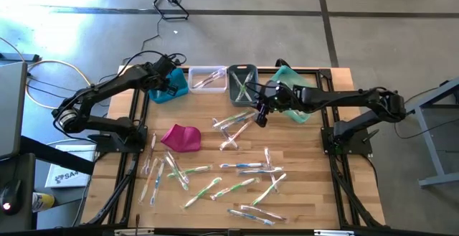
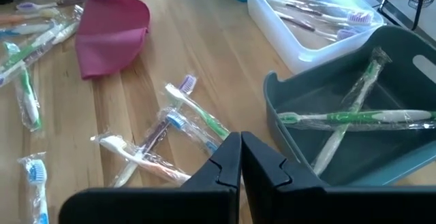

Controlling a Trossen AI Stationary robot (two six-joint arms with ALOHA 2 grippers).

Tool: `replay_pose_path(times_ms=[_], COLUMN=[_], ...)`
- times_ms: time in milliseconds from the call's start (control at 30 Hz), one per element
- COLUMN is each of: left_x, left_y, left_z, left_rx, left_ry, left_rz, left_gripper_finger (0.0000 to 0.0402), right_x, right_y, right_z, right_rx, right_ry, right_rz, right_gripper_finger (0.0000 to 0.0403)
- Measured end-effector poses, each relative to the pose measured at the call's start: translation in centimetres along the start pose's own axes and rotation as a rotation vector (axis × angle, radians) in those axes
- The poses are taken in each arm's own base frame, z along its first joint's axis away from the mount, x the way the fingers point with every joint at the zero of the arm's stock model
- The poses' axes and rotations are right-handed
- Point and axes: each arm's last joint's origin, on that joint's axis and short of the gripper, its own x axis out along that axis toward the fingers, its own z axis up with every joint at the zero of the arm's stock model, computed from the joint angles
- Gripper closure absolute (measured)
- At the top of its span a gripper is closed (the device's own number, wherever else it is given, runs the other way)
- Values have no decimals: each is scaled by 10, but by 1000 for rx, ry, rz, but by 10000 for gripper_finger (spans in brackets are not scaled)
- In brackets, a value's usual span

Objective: Pick & Place Toothbrushes
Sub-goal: Put the blue toothbrush into the blue bin, then put the violet toothbrush into the white bin

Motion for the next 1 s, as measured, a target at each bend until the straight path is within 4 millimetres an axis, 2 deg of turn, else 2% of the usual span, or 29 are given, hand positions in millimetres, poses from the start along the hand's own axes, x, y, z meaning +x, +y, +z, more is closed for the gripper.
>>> replay_pose_path(times_ms=[167,300,467,833,1000], left_x=[0,-1,-4,-5,-5], left_y=[1,-2,-8,-9,-9], left_z=[4,14,25,29,29], left_rx=[-6,24,31,7,51], left_ry=[-52,-141,-236,-283,-277], left_rz=[46,14,-110,-121,-119], left_gripper_finger=[238,220,219,220,220], right_x=[0,0,0,0,0], right_y=[0,0,0,0,0], right_z=[0,0,0,0,0], right_rx=[0,0,0,-18,-26], right_ry=[0,1,1,1,1], right_rz=[0,0,0,-1,-1], right_gripper_finger=[399,399,399,400,400])
